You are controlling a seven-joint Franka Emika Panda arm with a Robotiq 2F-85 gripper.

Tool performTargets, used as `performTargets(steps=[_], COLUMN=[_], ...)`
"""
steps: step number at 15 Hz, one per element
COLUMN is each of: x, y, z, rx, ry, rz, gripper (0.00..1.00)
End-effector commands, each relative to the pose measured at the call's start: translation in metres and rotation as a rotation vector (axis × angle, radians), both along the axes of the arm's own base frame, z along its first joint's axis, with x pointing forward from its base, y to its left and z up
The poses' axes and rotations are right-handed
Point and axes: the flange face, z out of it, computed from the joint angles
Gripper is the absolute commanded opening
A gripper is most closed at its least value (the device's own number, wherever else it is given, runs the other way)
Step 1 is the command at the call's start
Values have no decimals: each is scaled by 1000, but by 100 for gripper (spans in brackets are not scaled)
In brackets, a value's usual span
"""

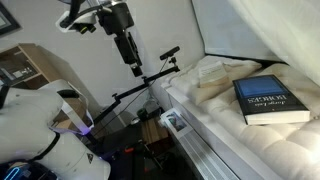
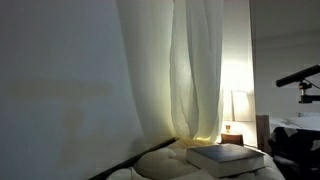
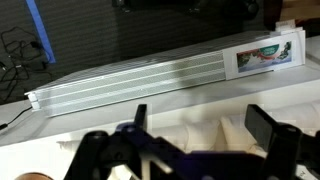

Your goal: Pull the curtain

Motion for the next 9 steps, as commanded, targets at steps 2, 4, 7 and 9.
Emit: performTargets(steps=[2,4,7,9], x=[0,0,0,3], y=[0,0,0,2], z=[1,1,1,5], rx=[0,0,0,-13], ry=[1,1,1,-7], rz=[0,0,0,-9], gripper=[100,100,100,100])
